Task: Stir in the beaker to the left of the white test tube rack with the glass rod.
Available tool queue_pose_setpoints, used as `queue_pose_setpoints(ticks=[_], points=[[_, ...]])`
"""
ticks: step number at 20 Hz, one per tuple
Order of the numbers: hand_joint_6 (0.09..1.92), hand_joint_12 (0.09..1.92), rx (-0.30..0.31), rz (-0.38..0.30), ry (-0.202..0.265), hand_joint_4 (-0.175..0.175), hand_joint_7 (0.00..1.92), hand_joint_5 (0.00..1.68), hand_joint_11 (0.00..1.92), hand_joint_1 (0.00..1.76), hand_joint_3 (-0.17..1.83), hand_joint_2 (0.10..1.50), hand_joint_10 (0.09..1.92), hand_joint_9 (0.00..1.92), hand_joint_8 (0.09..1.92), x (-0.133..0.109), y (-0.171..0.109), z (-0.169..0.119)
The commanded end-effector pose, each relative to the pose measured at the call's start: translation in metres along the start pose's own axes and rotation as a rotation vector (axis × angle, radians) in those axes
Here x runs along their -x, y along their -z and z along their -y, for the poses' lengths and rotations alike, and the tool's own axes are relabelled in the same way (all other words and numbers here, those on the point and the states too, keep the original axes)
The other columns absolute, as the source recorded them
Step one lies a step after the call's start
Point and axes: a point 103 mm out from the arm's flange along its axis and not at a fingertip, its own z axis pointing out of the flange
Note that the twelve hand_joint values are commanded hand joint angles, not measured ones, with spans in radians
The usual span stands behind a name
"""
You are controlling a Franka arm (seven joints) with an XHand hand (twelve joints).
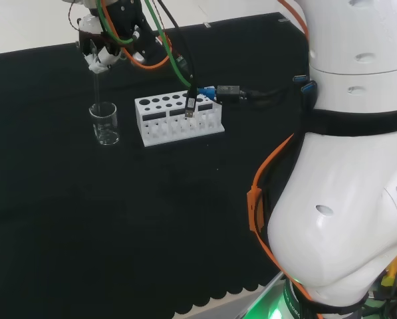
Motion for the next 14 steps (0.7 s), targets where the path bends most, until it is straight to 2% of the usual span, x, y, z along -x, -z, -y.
queue_pose_setpoints(ticks=[1, 4, 6, 9, 12, 14], points=[[0.77, 0.57, -0.011, -0.002, -0.011, -0.175, 1.68, 1.15, 1.78, 1.20, -0.17, 1.12, 0.33, 1.92, 0.63, 0.011, -0.003, -0.003], [0.77, 0.57, -0.007, -0.027, -0.014, -0.175, 1.68, 1.15, 1.78, 1.20, -0.17, 1.12, 0.33, 1.92, 0.63, 0.023, -0.005, 0.001], [0.77, 0.57, -0.007, -0.020, -0.017, -0.175, 1.68, 1.15, 1.78, 1.20, -0.17, 1.12, 0.33, 1.92, 0.63, 0.026, -0.007, 0.005], [0.77, 0.57, -0.024, -0.015, -0.021, -0.175, 1.68, 1.15, 1.78, 1.20, -0.17, 1.12, 0.33, 1.92, 0.63, 0.022, -0.007, 0.006], [0.77, 0.57, -0.003, -0.009, -0.020, -0.175, 1.68, 1.15, 1.78, 1.20, -0.17, 1.12, 0.32, 1.92, 0.63, 0.019, -0.006, 0.012], [0.77, 0.57, 0.008, -0.027, -0.003, -0.175, 1.68, 1.15, 1.78, 1.20, -0.17, 1.12, 0.32, 1.92, 0.63, 0.015, -0.005, 0.012]])
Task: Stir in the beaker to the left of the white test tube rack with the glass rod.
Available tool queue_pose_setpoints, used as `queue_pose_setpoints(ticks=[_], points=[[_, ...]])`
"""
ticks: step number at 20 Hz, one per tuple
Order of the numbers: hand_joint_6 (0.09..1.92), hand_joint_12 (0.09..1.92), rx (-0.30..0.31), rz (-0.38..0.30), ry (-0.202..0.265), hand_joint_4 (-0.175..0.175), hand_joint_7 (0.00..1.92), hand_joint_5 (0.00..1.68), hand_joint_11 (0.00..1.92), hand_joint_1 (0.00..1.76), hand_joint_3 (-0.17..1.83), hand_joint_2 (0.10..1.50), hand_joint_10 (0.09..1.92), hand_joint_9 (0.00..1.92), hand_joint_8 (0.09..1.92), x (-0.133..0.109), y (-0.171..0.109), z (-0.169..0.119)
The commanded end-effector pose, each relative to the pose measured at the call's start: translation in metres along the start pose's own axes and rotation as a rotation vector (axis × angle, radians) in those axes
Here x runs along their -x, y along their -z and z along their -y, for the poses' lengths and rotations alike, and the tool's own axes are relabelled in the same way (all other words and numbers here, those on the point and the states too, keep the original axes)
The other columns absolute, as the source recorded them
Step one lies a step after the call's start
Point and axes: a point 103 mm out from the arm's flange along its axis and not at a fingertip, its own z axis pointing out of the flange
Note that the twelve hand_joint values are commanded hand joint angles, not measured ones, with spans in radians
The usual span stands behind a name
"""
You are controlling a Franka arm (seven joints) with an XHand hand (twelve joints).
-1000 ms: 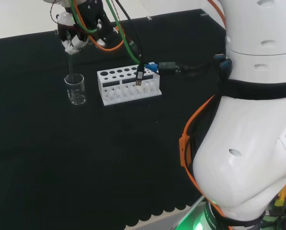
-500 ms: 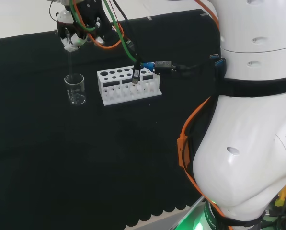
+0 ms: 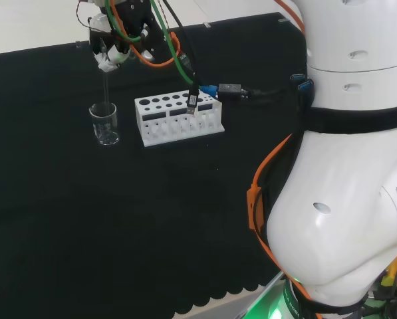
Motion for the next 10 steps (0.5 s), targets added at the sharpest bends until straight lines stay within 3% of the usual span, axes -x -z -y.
queue_pose_setpoints(ticks=[1, 10], points=[[0.77, 0.57, 0.035, -0.013, 0.014, -0.175, 1.68, 1.15, 1.78, 1.20, -0.17, 1.12, 0.32, 1.92, 0.63, -0.006, 0.003, 0.009], [0.77, 0.58, 0.043, 0.023, -0.003, -0.175, 1.68, 1.15, 1.78, 1.20, -0.17, 1.12, 0.32, 1.92, 0.63, -0.019, 0.012, 0.024]])
